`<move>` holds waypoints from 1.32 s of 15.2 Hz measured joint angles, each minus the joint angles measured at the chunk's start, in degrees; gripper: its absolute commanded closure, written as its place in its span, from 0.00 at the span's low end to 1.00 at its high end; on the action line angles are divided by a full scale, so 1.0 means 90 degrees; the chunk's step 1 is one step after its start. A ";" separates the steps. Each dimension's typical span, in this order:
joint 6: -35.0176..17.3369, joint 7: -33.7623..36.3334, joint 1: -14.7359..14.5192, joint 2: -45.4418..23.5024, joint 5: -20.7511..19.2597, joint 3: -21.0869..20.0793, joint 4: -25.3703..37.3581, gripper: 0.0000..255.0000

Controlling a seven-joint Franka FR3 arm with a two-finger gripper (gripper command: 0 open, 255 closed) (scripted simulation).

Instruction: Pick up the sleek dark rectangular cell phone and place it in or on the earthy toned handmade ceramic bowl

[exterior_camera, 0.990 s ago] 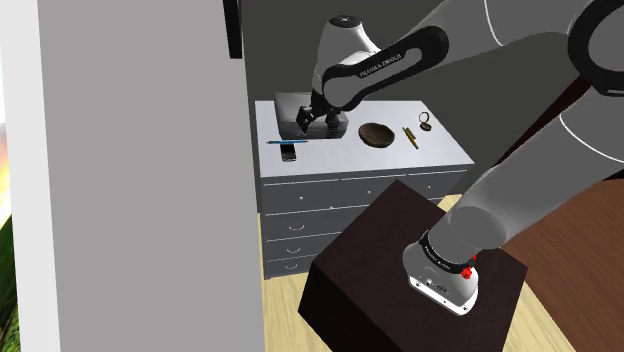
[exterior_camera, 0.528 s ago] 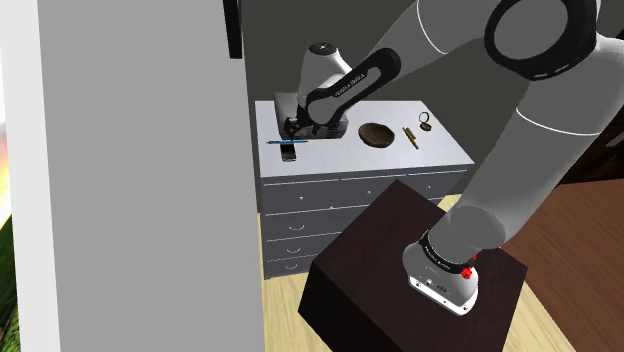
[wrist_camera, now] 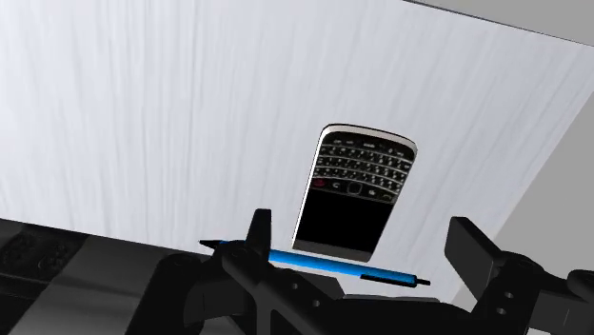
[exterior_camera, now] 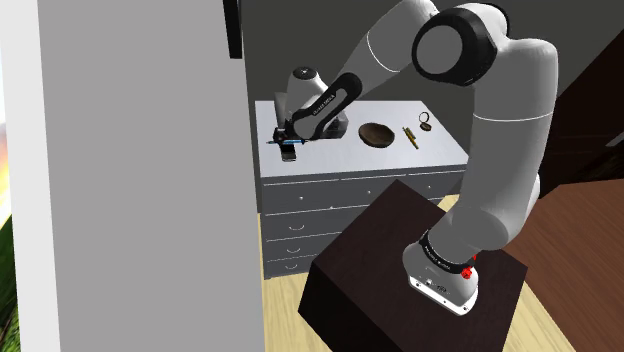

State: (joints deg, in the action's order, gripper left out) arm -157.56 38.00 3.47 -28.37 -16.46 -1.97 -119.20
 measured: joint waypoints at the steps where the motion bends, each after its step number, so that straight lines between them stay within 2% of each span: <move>1: -0.0060 0.0057 -0.0005 -0.0233 0.0001 0.0044 0.0184 0.00; 9: -0.0360 0.0253 -0.0124 -0.1123 -0.0058 0.0194 0.0793 0.00; 16: -0.0405 0.0235 -0.0103 -0.1224 -0.0063 0.0203 0.0853 0.00; 17: -0.0405 0.0235 -0.0103 -0.1224 -0.0063 0.0203 0.0853 1.00; 20: -0.0408 0.0239 -0.0111 -0.1218 -0.0063 0.0199 0.0857 1.00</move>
State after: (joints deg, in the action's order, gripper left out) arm -161.24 40.15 2.47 -39.33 -17.02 -0.18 -111.49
